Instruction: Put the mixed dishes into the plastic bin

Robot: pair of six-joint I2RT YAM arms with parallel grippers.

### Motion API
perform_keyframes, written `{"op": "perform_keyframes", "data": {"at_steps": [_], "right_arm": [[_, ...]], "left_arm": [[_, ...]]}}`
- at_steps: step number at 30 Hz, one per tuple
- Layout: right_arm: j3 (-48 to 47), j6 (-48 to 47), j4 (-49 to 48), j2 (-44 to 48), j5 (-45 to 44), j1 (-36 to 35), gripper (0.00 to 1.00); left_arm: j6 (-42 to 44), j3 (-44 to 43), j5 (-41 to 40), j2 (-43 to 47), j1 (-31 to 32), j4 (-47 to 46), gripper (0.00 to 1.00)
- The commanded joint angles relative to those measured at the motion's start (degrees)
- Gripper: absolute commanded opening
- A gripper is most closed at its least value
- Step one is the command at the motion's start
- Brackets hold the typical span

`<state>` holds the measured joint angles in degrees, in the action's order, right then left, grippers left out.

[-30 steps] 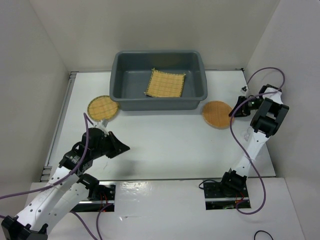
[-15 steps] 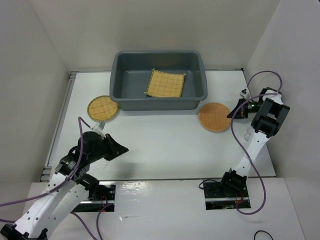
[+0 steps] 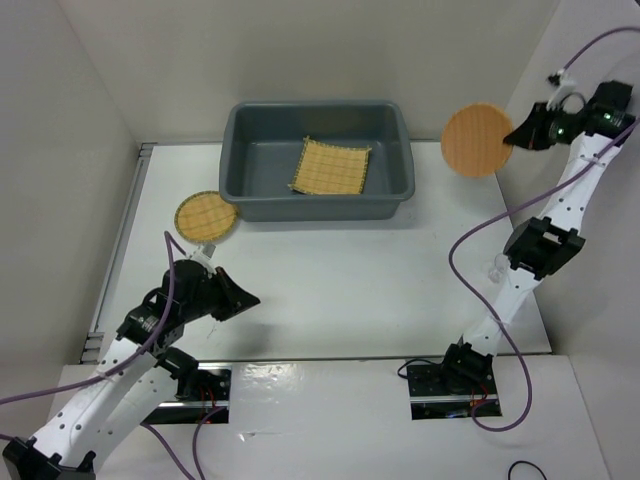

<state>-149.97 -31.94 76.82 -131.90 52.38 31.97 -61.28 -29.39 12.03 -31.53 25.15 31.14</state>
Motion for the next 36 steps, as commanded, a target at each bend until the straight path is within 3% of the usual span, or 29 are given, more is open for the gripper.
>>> {"op": "perform_keyframes", "data": {"at_steps": [1,2,4,6,11,12,15,19,27,36], "right_arm": [[-21.96,11.70,-2.37,-1.50,5.00,-0.15,0.00],[-26.82,14.95,-6.90,-2.48,9.62,-0.15,0.00],[-21.87,28.29,-15.52,0.67,14.04,-0.15,0.00],[-26.75,41.35,-23.97,-2.38,21.07,-3.55,0.00],[-19.41,42.49,-31.97,-2.14,23.03,-17.70,0.00],[-18.52,43.01,-32.95,-2.14,20.07,-22.86,0.00],[-19.91,41.36,-34.36,-5.03,17.06,-31.57,0.00],[-23.87,37.84,-31.30,-13.71,13.28,-37.31,0.00],[-29.33,34.49,-28.65,-23.22,8.18,-38.12,0.00],[-29.33,36.78,-34.09,-29.11,3.17,-38.12,0.00]], "left_arm": [[1.25,0.29,0.89,0.24,-0.36,-3.01,0.09],[1.25,0.29,0.89,0.85,-0.36,-3.01,0.09],[1.25,0.82,0.37,1.38,-0.36,-3.01,0.09],[1.25,1.43,-0.16,2.09,-0.36,-3.01,0.09],[0.63,1.44,-0.69,3.49,-0.36,-3.01,0.09],[0.63,1.44,-0.69,3.49,-0.36,-3.01,0.09],[0.02,1.96,-0.09,3.49,-0.36,-3.01,0.09],[-0.60,2.49,0.62,5.51,-0.36,-1.17,0.09],[-2.53,1.88,0.01,9.20,-0.89,1.30,0.10],[-2.53,0.74,0.62,1.13,-0.89,-0.73,0.10]]}}
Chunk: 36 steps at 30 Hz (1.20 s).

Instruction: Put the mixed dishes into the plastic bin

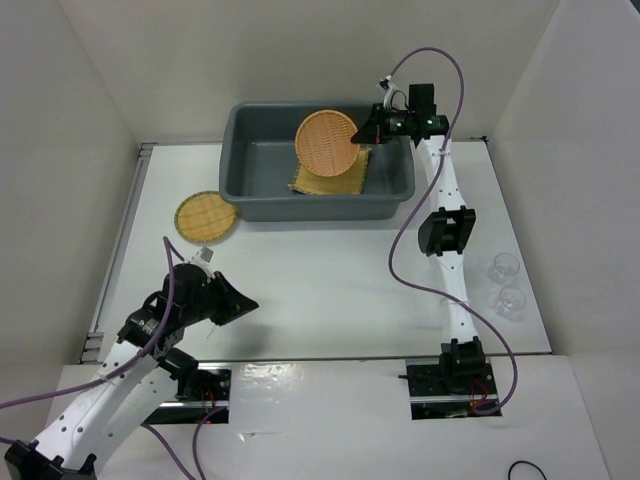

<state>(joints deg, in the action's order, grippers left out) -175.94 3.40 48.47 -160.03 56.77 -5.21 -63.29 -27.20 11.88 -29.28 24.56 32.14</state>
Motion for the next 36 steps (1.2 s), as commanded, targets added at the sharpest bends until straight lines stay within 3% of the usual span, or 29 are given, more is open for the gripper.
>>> {"op": "perform_keyframes", "data": {"at_steps": [1,13,15,17,18,21,23,27,29,30,32,33,36], "right_arm": [[-3.36,1.96,-5.75,-0.99,-2.27,-0.42,0.00],[-3.36,2.05,-7.51,-6.09,-12.83,0.64,0.05],[-3.36,2.05,-6.98,-6.61,-14.67,0.64,0.09],[-3.36,1.35,-6.28,-6.62,-15.90,0.64,0.22],[-3.36,1.35,-5.58,-6.62,-17.21,0.64,0.23],[-3.36,0.82,-4.88,-6.62,-18.61,0.64,0.27],[-3.36,0.20,-4.17,-6.62,-19.68,0.64,0.37],[-3.36,0.20,-1.46,-5.39,-23.45,0.12,0.41],[-3.36,-0.41,-0.31,-4.60,-24.08,0.12,0.47],[-3.36,-1.02,0.48,-4.59,-24.60,0.12,0.61],[-3.36,-1.03,0.49,-2.15,-26.27,0.12,0.64],[-3.36,-1.03,0.49,-1.09,-26.28,0.12,0.67],[-3.36,-1.03,0.49,5.06,-26.19,1.25,0.76]], "left_arm": [[-1.04,-1.45,0.78,-1.13,-0.30,-1.73,0.10],[-5.18,-5.66,-2.21,5.55,-0.30,1.61,0.16],[-4.57,-8.11,-3.52,4.50,-0.30,1.61,0.17],[-4.04,-10.23,-4.93,2.31,-0.30,1.61,0.20],[-3.17,-11.37,-5.54,1.51,-0.30,1.61,0.22],[-0.79,-16.29,-8.18,-1.74,-0.30,1.61,0.36],[0.96,-18.75,-10.11,-4.11,-0.30,1.61,0.40],[3.25,-26.22,-13.97,-9.30,-0.30,3.01,0.49],[3.26,-31.32,-15.82,-13.07,-0.30,4.68,0.59],[3.87,-33.07,-18.10,-14.39,-0.30,5.99,0.69],[3.87,-39.11,-21.96,-18.17,-0.30,10.63,0.84],[2.48,-40.90,-27.64,-18.97,-1.08,12.31,1.00],[-2.68,-42.85,-39.16,-17.93,-3.72,15.05,1.00]]}}
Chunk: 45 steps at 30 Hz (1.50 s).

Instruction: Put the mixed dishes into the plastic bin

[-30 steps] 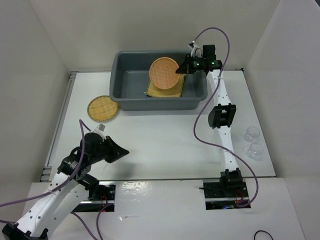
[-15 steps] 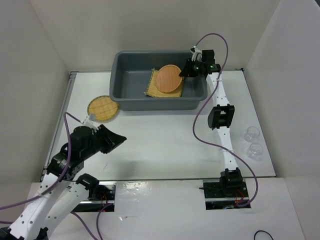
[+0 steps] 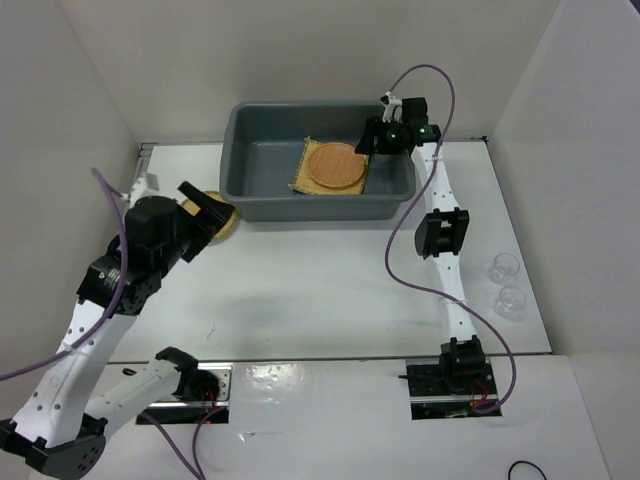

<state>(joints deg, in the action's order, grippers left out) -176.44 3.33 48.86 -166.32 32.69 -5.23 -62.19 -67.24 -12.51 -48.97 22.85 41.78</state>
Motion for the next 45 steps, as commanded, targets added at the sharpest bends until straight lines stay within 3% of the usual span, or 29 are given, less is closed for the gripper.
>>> {"op": "perform_keyframes", "data": {"at_steps": [1,4,8,12,13,14,16,22,26,27,34,38,45], "right_arm": [[-2.86,-0.96,0.09,13.11,0.42,1.28,0.78],[-2.86,-1.58,-0.61,19.35,4.39,2.51,0.88],[-3.38,-7.19,5.70,25.51,5.90,2.51,0.93],[-3.38,-12.02,10.72,30.34,5.90,2.51,0.94],[-3.38,-12.82,11.51,32.18,5.90,2.51,0.94],[-3.38,-13.61,12.82,33.16,5.37,2.51,0.96],[-3.38,-15.98,13.37,35.79,4.14,2.51,0.97],[-3.38,-21.17,20.74,40.11,-1.74,2.51,0.98],[-3.38,-22.67,24.52,42.39,-3.76,2.51,0.98],[-3.38,-22.67,25.40,42.92,-3.77,2.51,0.98],[-3.38,-22.14,25.41,43.45,-5.18,3.13,0.98],[-3.38,-20.48,25.41,43.45,-5.18,3.13,0.98],[-1.71,-19.15,25.41,42.83,-6.84,3.13,0.98]], "left_arm": [[-6.16,-2.28,-17.43,3.69,-2.72,6.03,1.00],[-11.44,2.98,-22.99,6.08,-3.87,4.37,1.00],[-14.88,10.10,-19.23,4.33,-5.62,-2.83,1.00],[-9.11,10.90,-10.27,-1.89,-17.28,-10.21,1.00],[-5.52,10.21,-6.94,-3.92,-25.93,-12.75,1.00],[-3.92,10.20,3.44,-6.29,-31.50,-14.17,1.00],[-2.58,12.13,14.58,-12.80,-42.14,-19.85,1.00],[-2.05,9.85,19.00,-25.54,-45.51,-27.01,1.00],[1.80,14.24,34.46,-36.77,-50.08,-39.39,1.00],[4.34,14.24,38.84,-38.99,-50.79,-40.02,1.00],[14.01,12.58,41.32,-45.41,-54.14,-38.00,1.00],[15.96,11.70,48.62,-54.45,-54.14,-41.07,1.00],[19.12,12.31,55.74,-61.94,-54.14,-47.31,0.95]]}}
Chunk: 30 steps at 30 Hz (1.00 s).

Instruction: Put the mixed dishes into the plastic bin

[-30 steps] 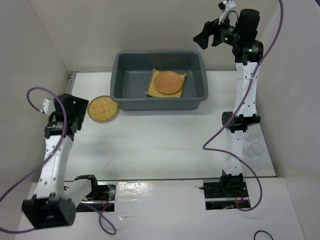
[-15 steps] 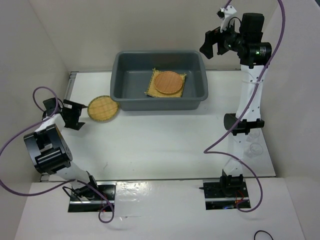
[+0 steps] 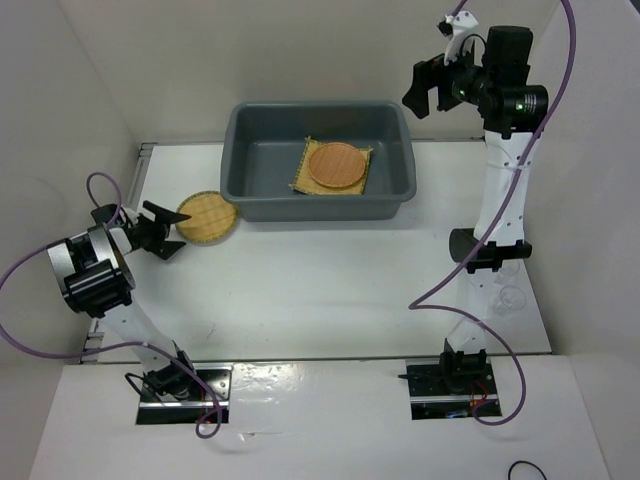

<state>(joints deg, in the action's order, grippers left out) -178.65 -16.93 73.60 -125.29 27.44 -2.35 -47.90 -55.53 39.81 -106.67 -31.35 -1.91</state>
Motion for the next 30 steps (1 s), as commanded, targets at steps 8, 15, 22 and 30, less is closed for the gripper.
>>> {"op": "perform_keyframes", "data": {"at_steps": [8,15,22,30], "right_arm": [[1.11,4.36,0.66,1.81,-2.13,0.24,0.98],[4.09,4.36,0.66,2.95,-3.79,0.24,0.98],[4.10,4.36,0.66,3.48,-4.33,0.24,0.98],[2.00,4.36,0.66,2.78,-4.33,0.24,0.98]], "left_arm": [[4.75,0.60,8.96,-12.15,0.06,-10.65,0.83],[2.90,-2.12,12.39,-15.23,1.12,-14.17,0.30],[-2.80,-2.66,-0.86,-1.11,0.59,-5.92,0.00],[-24.48,-3.45,-18.37,25.63,0.59,-2.89,0.00]]}}
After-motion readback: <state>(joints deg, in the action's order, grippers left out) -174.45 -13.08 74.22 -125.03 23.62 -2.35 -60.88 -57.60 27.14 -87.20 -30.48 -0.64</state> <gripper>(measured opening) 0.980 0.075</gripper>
